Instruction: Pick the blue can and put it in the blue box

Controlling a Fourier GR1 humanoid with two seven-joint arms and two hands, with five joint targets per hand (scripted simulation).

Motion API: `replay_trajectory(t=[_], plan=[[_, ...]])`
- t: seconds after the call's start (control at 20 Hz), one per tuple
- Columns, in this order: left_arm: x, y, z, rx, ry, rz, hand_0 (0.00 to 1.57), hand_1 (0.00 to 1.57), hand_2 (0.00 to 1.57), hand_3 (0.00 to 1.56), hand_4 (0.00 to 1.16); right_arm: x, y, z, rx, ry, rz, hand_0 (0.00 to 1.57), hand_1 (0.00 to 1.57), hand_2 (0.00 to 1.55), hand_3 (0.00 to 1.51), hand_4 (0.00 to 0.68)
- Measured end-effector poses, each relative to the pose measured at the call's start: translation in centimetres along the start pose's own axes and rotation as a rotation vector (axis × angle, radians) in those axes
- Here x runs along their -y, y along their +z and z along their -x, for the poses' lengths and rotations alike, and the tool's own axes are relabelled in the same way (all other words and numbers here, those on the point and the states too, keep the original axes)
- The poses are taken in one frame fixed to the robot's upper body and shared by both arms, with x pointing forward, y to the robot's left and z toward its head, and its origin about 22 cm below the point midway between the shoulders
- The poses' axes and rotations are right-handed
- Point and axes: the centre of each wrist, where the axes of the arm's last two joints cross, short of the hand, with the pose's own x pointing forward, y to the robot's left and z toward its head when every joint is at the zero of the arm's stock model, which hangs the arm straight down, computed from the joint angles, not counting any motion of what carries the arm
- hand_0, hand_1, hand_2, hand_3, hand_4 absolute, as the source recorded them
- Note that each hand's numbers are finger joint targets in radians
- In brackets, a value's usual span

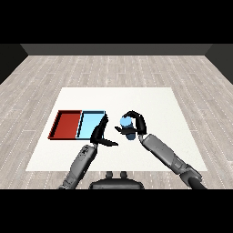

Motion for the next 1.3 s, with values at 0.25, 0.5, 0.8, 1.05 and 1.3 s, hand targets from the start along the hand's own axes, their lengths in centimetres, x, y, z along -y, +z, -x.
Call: replay_trajectory(t=[0.25, 0.5, 0.8, 1.05, 1.3], plan=[[0.5, -0.3, 0.8, -0.018, 0.021, -0.005, 0.0, 0.0, 0.0, 0.0, 0.0, -0.7, -1.0, -0.7, 0.02, 0.004, -0.018, 1.48, 1.48, 1.47, 1.4, 0.603], [1.0, -0.5, 1.3, -0.039, 0.042, -0.003, 0.0, 0.0, 0.0, 0.0, 0.0, -1.5, -0.4, -0.7, 0.03, -0.016, -0.032, 1.48, 1.48, 1.46, 1.39, 0.613], [1.0, -0.4, 1.8, -0.057, 0.048, -0.005, 0.0, 0.0, 0.0, 0.0, 0.0, -1.7, -0.5, -0.8, 0.038, -0.031, -0.047, 1.48, 1.48, 1.46, 1.39, 0.612], [1.3, -1.1, 1.5, -0.054, 0.051, -0.006, 0.0, 0.0, 0.0, 0.0, 0.0, -3.3, -0.5, -1.3, 0.049, -0.025, -0.075, 1.48, 1.48, 1.47, 1.41, 0.61], [1.8, -0.9, 1.9, -0.048, 0.047, -0.002, 0.0, 0.0, 0.0, 0.0, 0.0, -4.2, -0.7, -1.4, 0.047, -0.044, -0.091, 1.45, 1.45, 1.45, 1.39, 0.613]])
